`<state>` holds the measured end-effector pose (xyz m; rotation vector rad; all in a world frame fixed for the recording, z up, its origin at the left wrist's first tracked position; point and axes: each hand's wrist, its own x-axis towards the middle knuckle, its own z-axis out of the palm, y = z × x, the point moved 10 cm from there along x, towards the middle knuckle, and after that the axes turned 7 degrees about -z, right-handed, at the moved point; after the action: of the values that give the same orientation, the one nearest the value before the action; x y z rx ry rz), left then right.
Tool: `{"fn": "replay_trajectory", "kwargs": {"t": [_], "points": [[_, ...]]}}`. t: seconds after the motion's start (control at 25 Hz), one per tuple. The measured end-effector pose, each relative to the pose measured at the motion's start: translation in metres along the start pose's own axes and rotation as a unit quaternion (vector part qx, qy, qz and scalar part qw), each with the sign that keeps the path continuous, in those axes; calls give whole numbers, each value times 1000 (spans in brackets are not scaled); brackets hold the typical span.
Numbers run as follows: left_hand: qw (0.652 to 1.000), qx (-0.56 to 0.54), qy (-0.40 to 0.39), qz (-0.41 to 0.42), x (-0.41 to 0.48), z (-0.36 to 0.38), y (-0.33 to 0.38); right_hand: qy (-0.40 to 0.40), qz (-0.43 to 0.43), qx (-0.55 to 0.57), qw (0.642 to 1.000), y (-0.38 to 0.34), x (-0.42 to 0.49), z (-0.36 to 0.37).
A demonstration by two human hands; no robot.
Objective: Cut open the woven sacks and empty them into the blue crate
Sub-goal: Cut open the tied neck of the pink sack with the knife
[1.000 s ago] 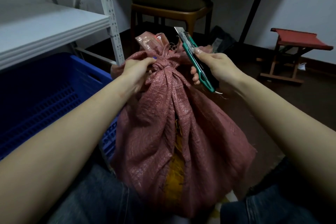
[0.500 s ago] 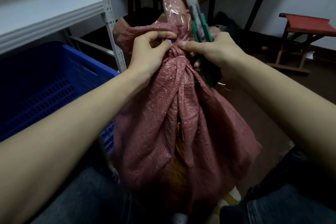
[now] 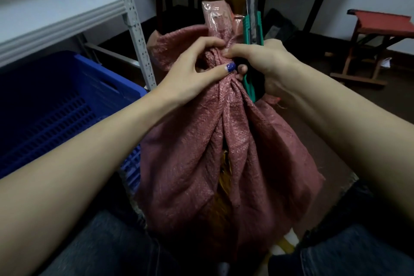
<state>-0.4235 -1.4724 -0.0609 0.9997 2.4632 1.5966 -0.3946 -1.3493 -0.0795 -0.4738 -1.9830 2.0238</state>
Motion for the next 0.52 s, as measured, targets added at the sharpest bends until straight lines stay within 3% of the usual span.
{"fn": "replay_trajectory", "kwargs": {"t": [0.24, 0.52], "points": [[995, 58, -85, 2, -4, 16, -5, -57, 159, 51, 984, 31, -9, 5], [991, 120, -66, -13, -1, 17, -8, -69, 177, 69, 979, 32, -12, 3]]}}
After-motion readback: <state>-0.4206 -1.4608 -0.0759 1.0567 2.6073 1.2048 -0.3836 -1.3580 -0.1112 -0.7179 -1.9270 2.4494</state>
